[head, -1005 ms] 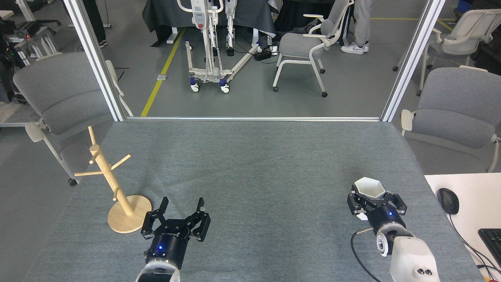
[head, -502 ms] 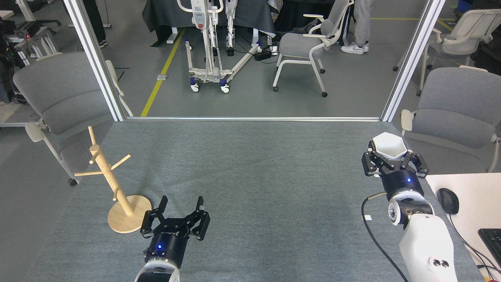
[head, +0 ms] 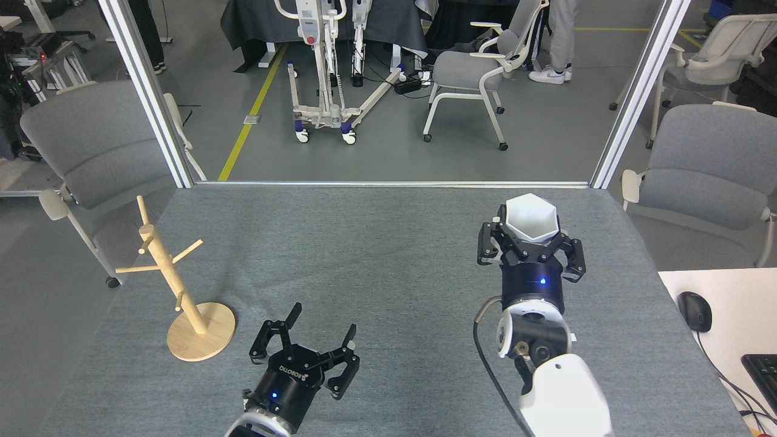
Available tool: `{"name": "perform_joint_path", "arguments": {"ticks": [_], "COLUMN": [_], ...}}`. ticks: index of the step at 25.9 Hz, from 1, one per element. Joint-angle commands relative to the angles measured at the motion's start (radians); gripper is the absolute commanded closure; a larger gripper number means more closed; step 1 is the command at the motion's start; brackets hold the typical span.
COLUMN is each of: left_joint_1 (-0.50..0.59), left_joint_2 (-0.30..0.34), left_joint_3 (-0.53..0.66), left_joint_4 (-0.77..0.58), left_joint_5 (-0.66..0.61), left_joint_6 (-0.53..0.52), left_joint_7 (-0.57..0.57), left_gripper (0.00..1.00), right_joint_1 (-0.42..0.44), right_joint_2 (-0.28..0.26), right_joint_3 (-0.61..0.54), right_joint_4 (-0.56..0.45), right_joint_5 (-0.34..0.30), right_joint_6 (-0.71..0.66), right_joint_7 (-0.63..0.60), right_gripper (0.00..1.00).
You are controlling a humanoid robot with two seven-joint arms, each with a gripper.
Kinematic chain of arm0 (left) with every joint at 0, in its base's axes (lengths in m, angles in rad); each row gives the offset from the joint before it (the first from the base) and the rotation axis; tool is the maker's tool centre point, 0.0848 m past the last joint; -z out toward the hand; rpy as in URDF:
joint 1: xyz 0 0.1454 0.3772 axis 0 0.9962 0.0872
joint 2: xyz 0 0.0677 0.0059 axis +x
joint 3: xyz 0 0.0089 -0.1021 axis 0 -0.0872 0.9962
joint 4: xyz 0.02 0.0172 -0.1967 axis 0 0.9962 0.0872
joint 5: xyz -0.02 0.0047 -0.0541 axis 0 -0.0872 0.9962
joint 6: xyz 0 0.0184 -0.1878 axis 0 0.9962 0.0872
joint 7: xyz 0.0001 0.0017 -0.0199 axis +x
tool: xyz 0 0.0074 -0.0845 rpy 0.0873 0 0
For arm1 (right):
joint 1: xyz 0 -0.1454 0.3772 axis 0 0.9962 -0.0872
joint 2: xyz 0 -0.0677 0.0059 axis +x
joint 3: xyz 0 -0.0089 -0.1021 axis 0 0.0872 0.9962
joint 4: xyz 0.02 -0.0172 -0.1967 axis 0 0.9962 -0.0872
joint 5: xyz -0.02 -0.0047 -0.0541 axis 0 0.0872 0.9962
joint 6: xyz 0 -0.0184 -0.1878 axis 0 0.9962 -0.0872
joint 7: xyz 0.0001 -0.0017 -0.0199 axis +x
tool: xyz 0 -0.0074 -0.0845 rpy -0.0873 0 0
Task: Hang cup on storage rack
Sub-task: 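Lift the white cup with the right gripper toward the left gripper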
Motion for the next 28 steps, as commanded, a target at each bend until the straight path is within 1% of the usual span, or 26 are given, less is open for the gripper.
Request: {"name": "perform_joint_path", "arguments": {"ticks": [1,3,5,8,10,13,15,22,25,28], "left_joint_1": [-0.013,-0.049,-0.103,-0.201,-0.254,-0.304,-0.316,-0.315,-0.321,-0.341], "left_joint_2": [0.013,0.009,0.001,-0.004,-0.004,-0.008,-0.011,-0.013,-0.016,-0.024], "left_joint_3": [-0.066,-0.068,-0.069,-0.088,-0.1,-0.099,-0.099,-0.099,-0.098,-0.099], "left_joint_4": [0.0,0.004,0.027,0.106,0.154,0.203,0.221,0.223,0.227,0.232], "left_joint_5": [-0.072,-0.077,-0.081,-0.081,-0.08,-0.068,-0.063,-0.002,0.001,0.005], "left_joint_6": [-0.07,-0.14,-0.176,-0.186,-0.187,-0.23,-0.258,-0.391,-0.419,-0.422], "left_joint_7": [-0.001,-0.015,-0.035,-0.099,-0.111,-0.118,-0.118,-0.118,-0.118,-0.118], "left_gripper": [0.01,0.01,0.01,0.01,0.01,0.01,0.01,0.01,0.01,0.01], "right_joint_1": [-0.058,-0.083,-0.084,-0.076,-0.073,-0.07,-0.067,-0.067,-0.069,-0.067], "right_joint_2": [0.004,0.017,0.054,0.085,0.094,0.096,0.097,0.094,0.091,0.091], "right_joint_3": [0.228,0.323,0.378,0.409,0.439,0.465,0.465,0.464,0.462,0.461], "right_joint_4": [-0.008,-0.007,-0.007,0.006,0.007,0.007,0.007,0.009,0.01,0.023], "right_joint_5": [0.018,0.032,0.044,0.069,0.076,0.125,0.141,0.139,0.139,0.138], "right_joint_6": [0.254,0.361,0.429,0.438,0.438,0.438,0.438,0.438,0.438,0.438], "right_joint_7": [0.052,0.058,0.061,0.072,0.129,0.214,0.225,0.228,0.228,0.228], "right_gripper": [0.87,0.87,0.87,0.88,0.88,0.89,0.89,0.88,0.88,0.88]}}
